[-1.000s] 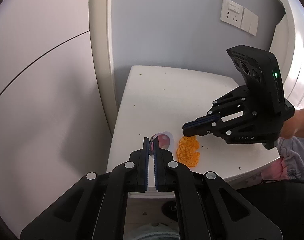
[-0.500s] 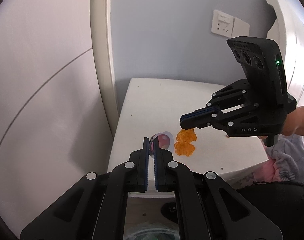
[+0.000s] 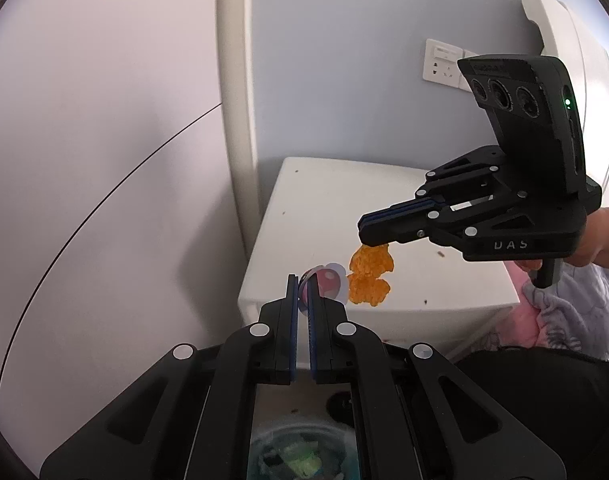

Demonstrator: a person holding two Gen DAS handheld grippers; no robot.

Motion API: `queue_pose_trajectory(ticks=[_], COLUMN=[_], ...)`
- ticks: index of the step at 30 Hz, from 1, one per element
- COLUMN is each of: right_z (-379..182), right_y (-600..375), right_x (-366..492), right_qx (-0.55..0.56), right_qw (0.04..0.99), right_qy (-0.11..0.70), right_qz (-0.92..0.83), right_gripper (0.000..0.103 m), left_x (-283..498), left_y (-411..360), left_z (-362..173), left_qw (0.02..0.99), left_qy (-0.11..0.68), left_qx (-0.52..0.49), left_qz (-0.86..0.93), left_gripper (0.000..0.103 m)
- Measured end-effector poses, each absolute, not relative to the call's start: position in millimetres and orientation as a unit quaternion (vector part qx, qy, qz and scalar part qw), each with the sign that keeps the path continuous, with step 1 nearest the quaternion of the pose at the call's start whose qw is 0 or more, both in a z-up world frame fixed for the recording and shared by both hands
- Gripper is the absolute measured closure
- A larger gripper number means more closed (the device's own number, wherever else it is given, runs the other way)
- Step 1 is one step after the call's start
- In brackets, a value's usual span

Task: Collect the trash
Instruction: 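Carry the cap and orange wrapper with both grippers over the wastebasket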

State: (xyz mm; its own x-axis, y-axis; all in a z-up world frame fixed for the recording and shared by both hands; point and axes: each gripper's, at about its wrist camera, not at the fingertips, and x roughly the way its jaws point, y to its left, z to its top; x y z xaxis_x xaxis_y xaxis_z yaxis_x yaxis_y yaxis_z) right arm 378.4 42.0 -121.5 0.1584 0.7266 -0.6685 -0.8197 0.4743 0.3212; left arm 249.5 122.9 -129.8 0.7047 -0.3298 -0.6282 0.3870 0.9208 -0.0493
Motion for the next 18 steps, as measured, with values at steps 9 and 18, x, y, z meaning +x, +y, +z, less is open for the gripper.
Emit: queue_pose_trajectory(ticks=[9,18], right_z=[-133,-160], right_y=[78,113], right_x=[340,303], right_qx=[-0.069,-0.084], right_qw=[0.728,0.696], right_qy=[0.404,0.421], right_qz=[0.549,0.576], right_gripper=[0.098,0.098], left_x=[196,150], left_y=[150,178], left_z=[-141,-177], left_qw=[0.926,0.921], left_qy=[0.344,0.370], left_qx=[0.028,0.002], left_qz=[-0.156,-0.121], left_gripper=[0.100,0.100])
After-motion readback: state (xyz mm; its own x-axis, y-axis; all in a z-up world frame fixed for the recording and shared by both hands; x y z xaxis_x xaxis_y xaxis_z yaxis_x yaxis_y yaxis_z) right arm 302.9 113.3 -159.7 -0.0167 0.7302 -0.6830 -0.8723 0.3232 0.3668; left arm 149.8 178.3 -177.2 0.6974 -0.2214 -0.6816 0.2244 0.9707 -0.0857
